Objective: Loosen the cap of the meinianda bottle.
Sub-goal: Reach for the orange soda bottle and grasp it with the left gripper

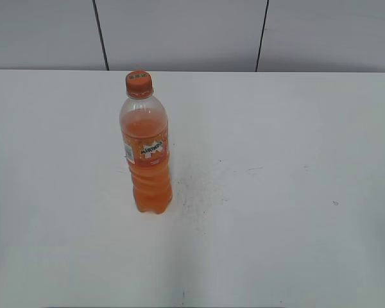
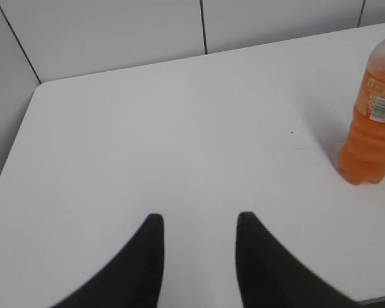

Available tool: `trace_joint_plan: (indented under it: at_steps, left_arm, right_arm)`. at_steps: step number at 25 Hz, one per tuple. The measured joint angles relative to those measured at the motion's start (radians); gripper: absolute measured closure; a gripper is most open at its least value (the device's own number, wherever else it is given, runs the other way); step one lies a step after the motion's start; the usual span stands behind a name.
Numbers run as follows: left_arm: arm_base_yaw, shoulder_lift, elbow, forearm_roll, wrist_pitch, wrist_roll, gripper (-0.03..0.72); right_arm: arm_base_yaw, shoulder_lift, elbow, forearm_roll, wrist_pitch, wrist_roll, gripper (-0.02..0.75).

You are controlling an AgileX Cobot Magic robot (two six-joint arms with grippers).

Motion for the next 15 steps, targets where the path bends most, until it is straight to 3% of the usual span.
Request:
trace_joint_plan:
  at_steps: [15]
  left_arm:
    - [0.0,0.0,0.0,0.0,0.0,0.0,0.449]
  right_arm:
    - [0.0,0.0,0.0,0.0,0.0,0.001,0.152]
